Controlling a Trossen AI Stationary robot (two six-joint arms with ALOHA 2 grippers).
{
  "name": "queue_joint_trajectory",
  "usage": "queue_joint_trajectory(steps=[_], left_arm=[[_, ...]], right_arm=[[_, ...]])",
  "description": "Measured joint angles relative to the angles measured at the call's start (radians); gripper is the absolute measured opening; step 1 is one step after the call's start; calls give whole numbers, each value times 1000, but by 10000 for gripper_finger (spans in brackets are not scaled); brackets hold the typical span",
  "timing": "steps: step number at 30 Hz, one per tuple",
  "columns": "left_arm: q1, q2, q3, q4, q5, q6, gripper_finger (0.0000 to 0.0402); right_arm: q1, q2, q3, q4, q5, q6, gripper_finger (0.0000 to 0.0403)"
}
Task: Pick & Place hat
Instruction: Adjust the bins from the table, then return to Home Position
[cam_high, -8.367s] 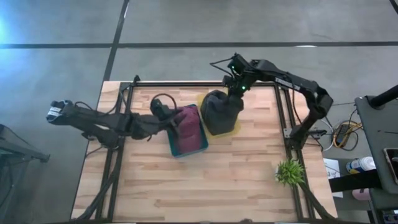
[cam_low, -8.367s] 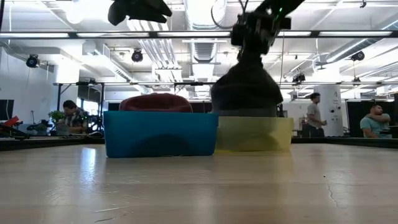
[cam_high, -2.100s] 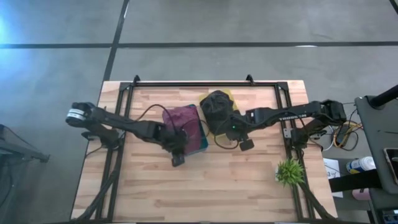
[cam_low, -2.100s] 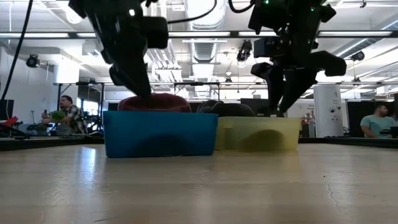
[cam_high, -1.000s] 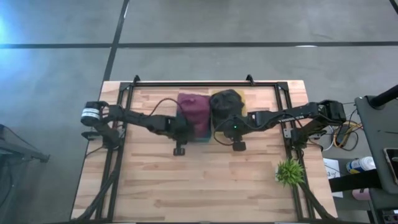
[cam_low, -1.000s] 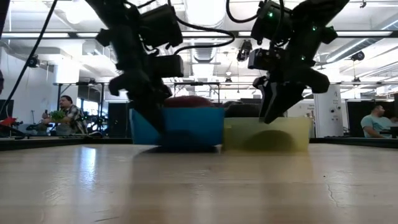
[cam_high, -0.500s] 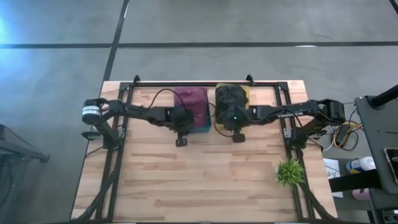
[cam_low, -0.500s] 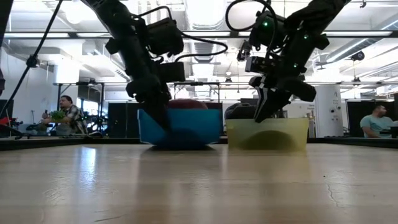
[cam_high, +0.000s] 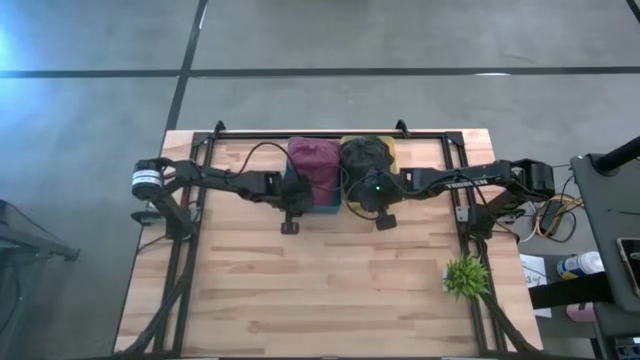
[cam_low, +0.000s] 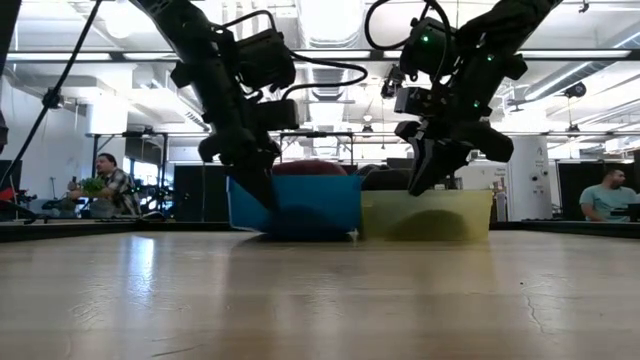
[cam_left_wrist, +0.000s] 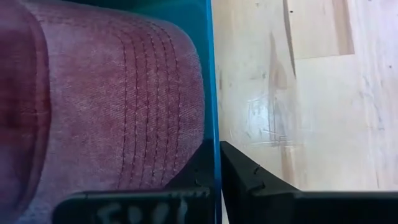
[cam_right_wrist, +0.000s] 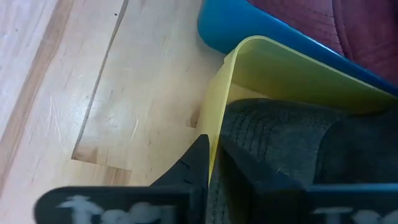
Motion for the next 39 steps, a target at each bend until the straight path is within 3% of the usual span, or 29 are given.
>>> queue_joint_trajectory(steps=[4,12,18,33,36,39], left_arm=[[-6,0,5,-2,-41,-20,30],[-17,-34,80,-46,-57,-20,108],[-19,-70,187,-163,-53,-28,121],[-24,-184,376,-214,-45,-418,122],[-38,-239,372,-212,-45,-436,122],[-58,-300,347,-213,-36,-451,122]], right_arm=[[0,0,2,2,0,-9,56],[5,-35,2,-3,50,-12,142],[32,-147,2,-28,97,3,182],[155,-503,2,-141,85,787,189],[163,-585,-3,-162,5,901,188],[207,-658,-4,-153,-120,854,188]])
